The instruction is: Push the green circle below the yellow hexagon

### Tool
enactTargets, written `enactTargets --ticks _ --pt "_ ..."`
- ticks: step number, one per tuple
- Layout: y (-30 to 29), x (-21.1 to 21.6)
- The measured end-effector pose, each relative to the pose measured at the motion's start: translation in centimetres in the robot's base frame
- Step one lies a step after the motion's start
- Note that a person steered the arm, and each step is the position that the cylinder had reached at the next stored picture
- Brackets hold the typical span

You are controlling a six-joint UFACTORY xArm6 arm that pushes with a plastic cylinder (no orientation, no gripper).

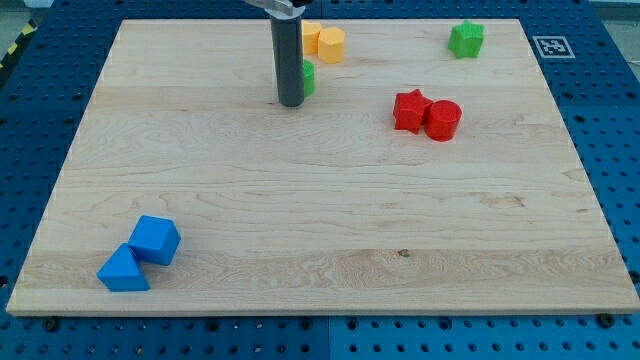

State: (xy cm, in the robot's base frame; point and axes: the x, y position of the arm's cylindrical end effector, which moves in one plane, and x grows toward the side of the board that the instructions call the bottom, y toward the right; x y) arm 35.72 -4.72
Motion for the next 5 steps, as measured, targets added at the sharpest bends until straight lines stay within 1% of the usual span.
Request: enactTargets --ticks 1,2,3,5 --pt "-2.9 0.0" --pt "-3.6 -0.7" --pt "-3.5 -1.7" --pt "-2.8 -1.8"
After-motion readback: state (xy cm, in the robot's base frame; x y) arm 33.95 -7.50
